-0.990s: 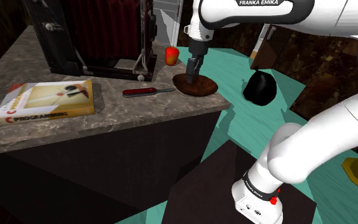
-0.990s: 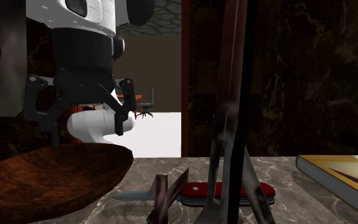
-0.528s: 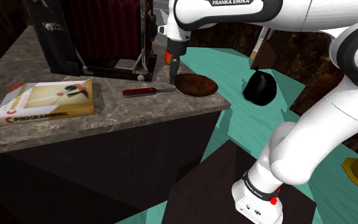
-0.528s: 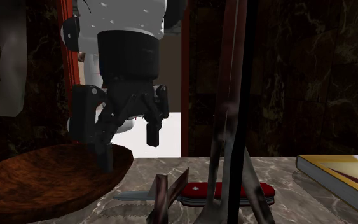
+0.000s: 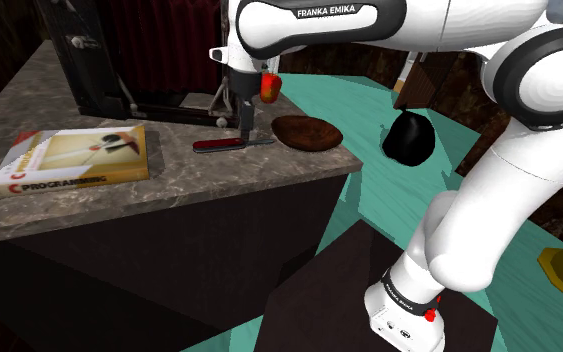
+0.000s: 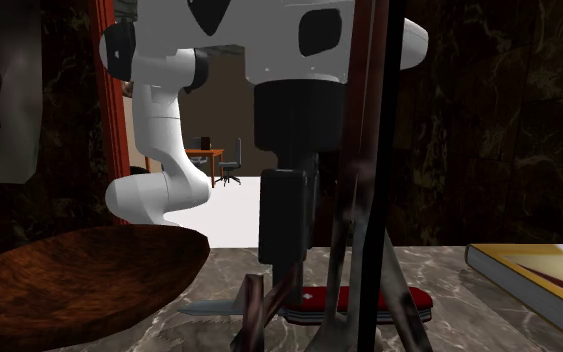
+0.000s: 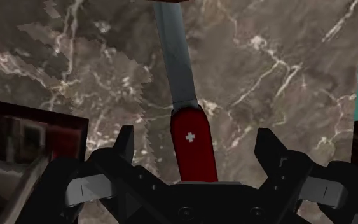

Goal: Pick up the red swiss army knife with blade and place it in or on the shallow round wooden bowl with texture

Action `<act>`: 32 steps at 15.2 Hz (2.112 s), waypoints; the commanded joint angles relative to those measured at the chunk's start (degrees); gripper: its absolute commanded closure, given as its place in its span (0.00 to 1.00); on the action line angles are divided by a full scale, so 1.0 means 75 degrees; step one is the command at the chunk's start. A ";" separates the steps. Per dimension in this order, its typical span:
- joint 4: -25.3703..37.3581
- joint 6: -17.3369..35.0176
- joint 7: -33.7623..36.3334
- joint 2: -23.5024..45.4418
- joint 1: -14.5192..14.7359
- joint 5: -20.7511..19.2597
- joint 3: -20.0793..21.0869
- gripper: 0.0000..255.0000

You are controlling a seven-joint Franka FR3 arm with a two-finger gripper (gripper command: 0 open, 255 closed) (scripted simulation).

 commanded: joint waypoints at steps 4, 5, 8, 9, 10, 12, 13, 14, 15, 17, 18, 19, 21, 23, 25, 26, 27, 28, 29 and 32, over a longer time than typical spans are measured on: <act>-0.0407 0.0498 -0.0053 0.0084 0.0008 0.0003 0.0007 0.00; -0.0542 0.0657 -0.0053 0.0107 0.0008 0.0003 0.0007 0.00; -0.0542 0.0657 -0.0053 0.0107 0.0008 0.0003 0.0007 0.00; -0.0542 0.0657 -0.0053 0.0107 0.0008 0.0003 0.0007 0.00; -0.0542 0.0657 -0.0053 0.0107 0.0008 0.0003 0.0007 0.00; -0.0542 0.0657 -0.0053 0.0107 0.0008 0.0003 0.0007 0.00; -0.0541 0.0656 -0.0053 0.0107 0.0008 0.0003 0.0007 0.00; -0.0541 0.0656 -0.0053 0.0107 0.0008 0.0003 0.0007 1.00; -0.0541 0.0656 -0.0053 0.0107 0.0008 0.0003 0.0007 1.00; -0.0545 0.0658 -0.0050 0.0107 0.0009 0.0003 0.0008 1.00; -0.0548 0.0659 -0.0053 0.0105 0.0008 0.0003 0.0007 1.00; -0.0550 0.0656 -0.0056 0.0099 0.0006 0.0003 0.0005 1.00; -0.0535 0.0653 -0.0061 0.0111 0.0004 0.0002 0.0003 1.00; -0.0542 0.0657 -0.0053 0.0107 0.0008 0.0003 0.0007 1.00; -0.0374 0.0456 -0.0053 0.0074 0.0008 0.0003 0.0007 1.00; -0.0285 0.0355 -0.0053 0.0063 0.0008 0.0003 0.0007 1.00; -0.0196 0.0254 -0.0053 0.0051 0.0008 0.0003 0.0007 1.00; -0.0104 0.0153 -0.0052 0.0041 0.0008 0.0003 0.0007 1.00; -0.0011 0.0052 -0.0052 0.0033 0.0008 0.0003 0.0007 1.00; 0.0279 -0.0254 -0.0052 0.0018 0.0008 0.0003 0.0006 1.00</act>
